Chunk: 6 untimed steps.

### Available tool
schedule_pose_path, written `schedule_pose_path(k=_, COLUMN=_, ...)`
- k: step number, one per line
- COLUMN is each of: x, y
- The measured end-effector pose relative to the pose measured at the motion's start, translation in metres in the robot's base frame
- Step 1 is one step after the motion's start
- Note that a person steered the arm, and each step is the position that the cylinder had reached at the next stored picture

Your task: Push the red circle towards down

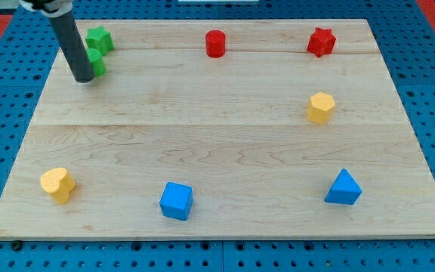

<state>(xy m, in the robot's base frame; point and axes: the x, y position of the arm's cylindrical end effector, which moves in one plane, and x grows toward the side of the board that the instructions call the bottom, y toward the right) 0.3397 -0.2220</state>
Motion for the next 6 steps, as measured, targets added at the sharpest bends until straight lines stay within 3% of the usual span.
schedule_pose_path(k=1, x=0.04, y=0.047)
schedule_pose_path(k=2, x=0.05, y=0.151)
schedule_pose_path(k=3, x=0.019, y=0.248)
schedule_pose_path(k=5, x=-0.09, y=0.275)
schedule_pose_path(k=6, x=-0.105, y=0.25)
